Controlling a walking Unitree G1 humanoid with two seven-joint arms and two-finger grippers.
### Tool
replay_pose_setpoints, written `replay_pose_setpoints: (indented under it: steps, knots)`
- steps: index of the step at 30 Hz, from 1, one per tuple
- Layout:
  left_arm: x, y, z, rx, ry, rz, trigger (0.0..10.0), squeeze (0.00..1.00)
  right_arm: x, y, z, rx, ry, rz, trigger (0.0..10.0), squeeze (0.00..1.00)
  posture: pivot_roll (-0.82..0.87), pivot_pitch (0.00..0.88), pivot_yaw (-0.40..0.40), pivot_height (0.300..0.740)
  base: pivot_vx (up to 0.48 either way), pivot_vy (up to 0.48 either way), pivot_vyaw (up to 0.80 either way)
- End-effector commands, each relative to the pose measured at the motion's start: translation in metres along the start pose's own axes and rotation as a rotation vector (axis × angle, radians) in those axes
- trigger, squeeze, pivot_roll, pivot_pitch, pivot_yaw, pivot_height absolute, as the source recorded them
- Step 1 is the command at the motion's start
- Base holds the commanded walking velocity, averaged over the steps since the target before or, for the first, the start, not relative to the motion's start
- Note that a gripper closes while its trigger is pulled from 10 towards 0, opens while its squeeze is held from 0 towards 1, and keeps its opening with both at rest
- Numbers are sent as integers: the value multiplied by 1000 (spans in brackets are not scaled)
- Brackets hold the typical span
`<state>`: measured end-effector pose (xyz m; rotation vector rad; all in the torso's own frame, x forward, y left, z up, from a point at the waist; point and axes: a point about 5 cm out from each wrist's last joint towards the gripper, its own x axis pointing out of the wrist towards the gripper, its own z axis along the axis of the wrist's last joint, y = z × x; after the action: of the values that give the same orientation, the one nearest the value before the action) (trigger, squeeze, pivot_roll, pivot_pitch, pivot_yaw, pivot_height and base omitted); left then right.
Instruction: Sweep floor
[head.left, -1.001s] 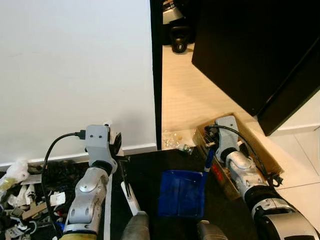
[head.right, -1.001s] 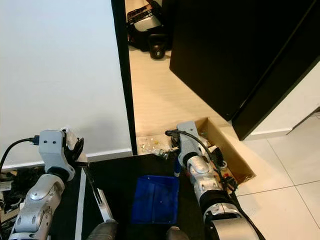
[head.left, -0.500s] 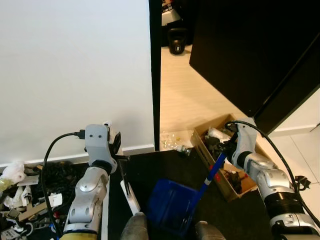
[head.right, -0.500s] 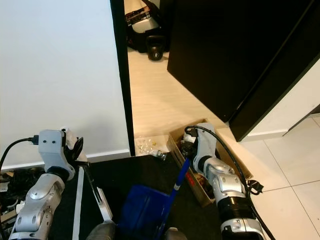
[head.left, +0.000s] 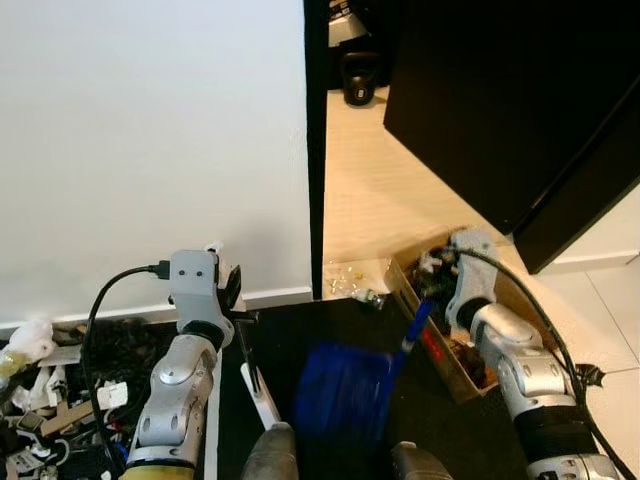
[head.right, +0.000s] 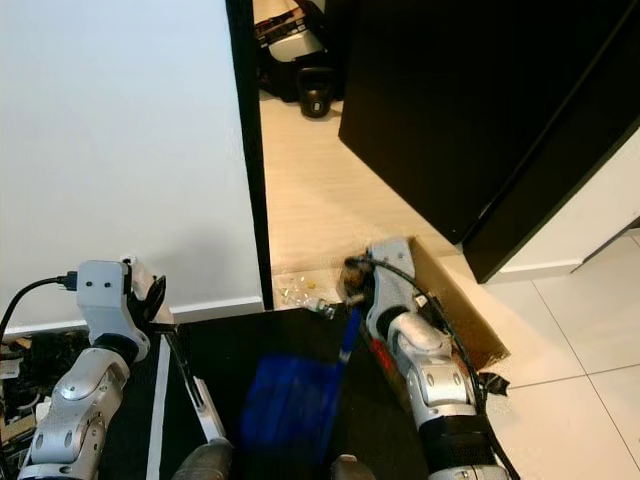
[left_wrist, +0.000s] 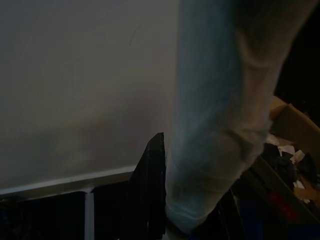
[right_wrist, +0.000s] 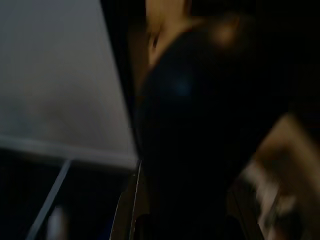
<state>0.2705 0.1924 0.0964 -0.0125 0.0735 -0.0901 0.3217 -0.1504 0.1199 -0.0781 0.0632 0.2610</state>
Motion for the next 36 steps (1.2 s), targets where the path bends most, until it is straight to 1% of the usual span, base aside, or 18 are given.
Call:
replay_pose_setpoints:
  steps: [1, 3, 4, 6, 7, 9, 10, 11, 12, 14, 19, 21, 23, 26, 28, 31, 33, 36]
  knots:
    - [1, -2, 1, 3, -19, -2, 10000, 0, 0, -2, 14, -37, -111, -28, 10000, 0, 194, 151, -9, 740, 0, 0, 0]
    - [1, -2, 1, 2, -19, -2, 10000, 0, -1, -1, 10, -32, -106, -31, 10000, 0, 193, 148, -9, 740, 0, 0, 0]
    - [2, -2, 1, 2, -19, -2, 10000, 0, -2, 0, 3, -5, -108, -39, 10000, 0, 191, 146, -9, 740, 0, 0, 0]
    - [2, -2, 0, 0, -17, -2, 10000, 0, -4, 2, -16, 18, -61, -56, 10000, 0, 191, 141, -8, 740, 0, 0, 0]
    - [2, -2, 0, 0, -16, -3, 10000, 0, -4, 3, -22, 22, -46, -59, 10000, 0, 191, 141, -8, 740, 0, 0, 0]
    - [2, -2, 0, 0, -16, -3, 10000, 0, -4, 3, -22, 22, -46, -59, 10000, 0, 191, 141, -8, 740, 0, 0, 0]
    - [3, -3, -1, -1, -14, -4, 10000, 0, -6, 3, -33, 27, -9, -79, 10000, 0, 191, 137, -6, 740, 0, 0, 0]
    - [4, -3, -1, -1, -12, -5, 10000, 0, -7, 2, -38, 30, 10, -94, 10000, 0, 191, 137, -6, 740, 0, 0, 0]
    - [4, -3, -1, -1, -12, -5, 10000, 0, -7, 2, -38, 30, 10, -94, 10000, 0, 191, 137, -6, 740, 0, 0, 0]
    - [5, -4, -2, -1, -10, -8, 10000, 0, -7, 0, -46, 52, 37, -131, 10000, 0, 191, 134, -4, 740, 0, 0, 0]
    - [7, -7, -1, 1, -12, -17, 10000, 0, -1, -5, -39, 72, 18, -162, 10000, 0, 189, 132, -2, 740, 0, 0, 0]
    - [8, -7, -1, 1, -11, -19, 10000, 0, 2, -6, -35, 58, 29, -147, 10000, 0, 186, 126, -1, 740, 0, 0, 0]
    - [8, -7, -2, 2, -10, -22, 10000, 0, 6, -6, -35, 30, 72, -119, 10000, 0, 186, 125, -2, 740, 0, 0, 0]
    - [9, -7, -2, 2, -10, -22, 10000, 0, 8, -6, -35, 1, 80, -109, 10000, 0, 186, 122, -5, 740, 0, 0, 0]
    - [9, -8, -2, 1, -9, -21, 10000, 0, 8, -5, -37, -7, 89, -100, 10000, 0, 183, 116, -8, 740, 0, 0, 0]
    - [10, -8, -4, 0, -8, -22, 10000, 0, 9, 1, -46, -13, 125, -77, 10000, 0, 184, 113, -8, 740, 0, 0, 0]
    - [10, -9, -6, -1, -5, -22, 10000, 0, 7, 5, -55, 11, 146, -79, 10000, 0, 183, 106, -10, 740, 0, 0, 0]
    - [9, -7, -9, 7, 0, -21, 10000, 0, 1, 7, -64, 18, 169, -98, 10000, 0, 181, 97, -8, 740, 0, 0, 0]
